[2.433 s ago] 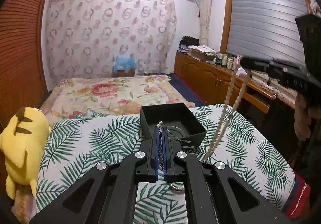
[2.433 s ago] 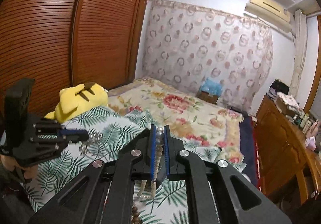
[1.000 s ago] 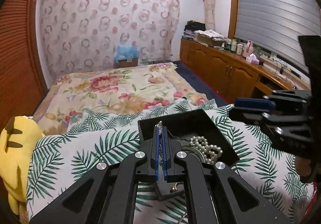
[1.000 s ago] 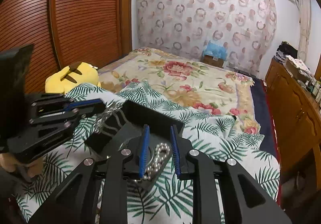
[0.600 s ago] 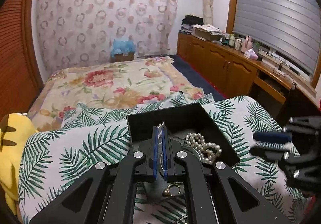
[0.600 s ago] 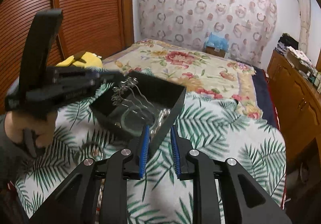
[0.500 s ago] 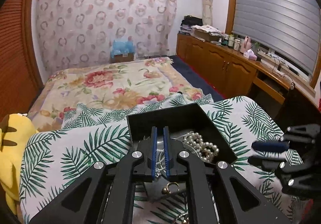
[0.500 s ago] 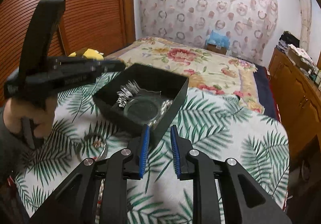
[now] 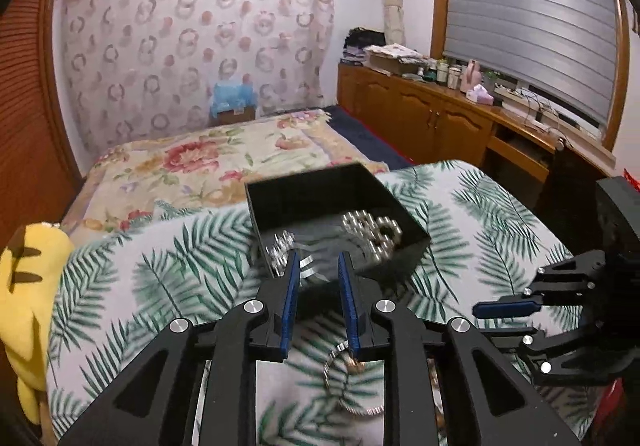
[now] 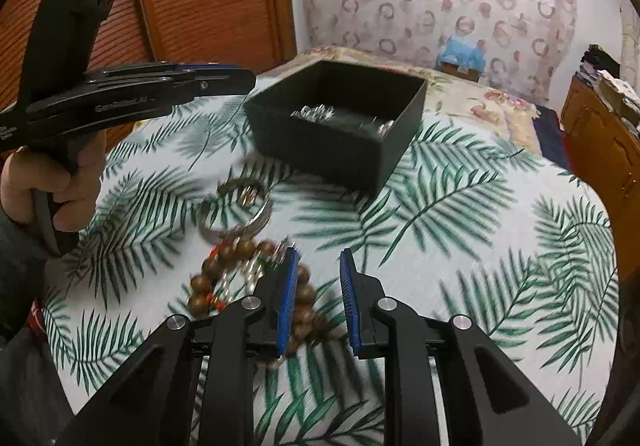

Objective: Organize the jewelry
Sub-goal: 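Open the left tool to drop the silver chain into the box while the right withdraws, then grasp the silver bangle with the left tool while the right grasps the brown bead bracelet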

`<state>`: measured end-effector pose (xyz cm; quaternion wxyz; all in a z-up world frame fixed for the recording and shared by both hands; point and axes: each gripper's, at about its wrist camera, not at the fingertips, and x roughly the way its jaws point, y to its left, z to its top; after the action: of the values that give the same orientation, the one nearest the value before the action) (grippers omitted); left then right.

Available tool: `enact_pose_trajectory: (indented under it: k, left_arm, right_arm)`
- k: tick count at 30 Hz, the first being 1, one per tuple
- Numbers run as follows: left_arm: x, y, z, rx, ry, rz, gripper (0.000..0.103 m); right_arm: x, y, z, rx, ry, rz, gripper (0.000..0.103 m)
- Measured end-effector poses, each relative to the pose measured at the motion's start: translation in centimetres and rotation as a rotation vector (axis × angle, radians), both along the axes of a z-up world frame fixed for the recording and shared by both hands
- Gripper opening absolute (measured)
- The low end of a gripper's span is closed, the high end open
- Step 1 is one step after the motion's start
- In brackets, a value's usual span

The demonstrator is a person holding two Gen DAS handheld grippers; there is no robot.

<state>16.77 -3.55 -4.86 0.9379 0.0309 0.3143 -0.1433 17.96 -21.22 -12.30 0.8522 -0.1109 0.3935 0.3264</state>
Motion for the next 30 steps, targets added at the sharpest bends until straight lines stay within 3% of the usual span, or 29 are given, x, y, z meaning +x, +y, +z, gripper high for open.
enact_pose_trajectory:
  k: [5,15,30]
  left_arm:
    - [-1.1,-0.3,-1.3,0.013,0.028,-0.015,0.026]
    - [-2.2,-1.0,-3.5,0.035,0.088,-0.043,0.029]
    - [-2.9,-1.0,-4.8,0.048,0.136,-0.06,0.058]
  right_arm:
    - [-0.4,0.2,-0.8,-0.016,0.023,0.02,0.024]
    - [0.2,-0.2,-1.3,-0.092,-0.004,-0.018,0.02]
    - [0.8,-0.9,-1.8,-0.073,-0.02,-0.038,0.02]
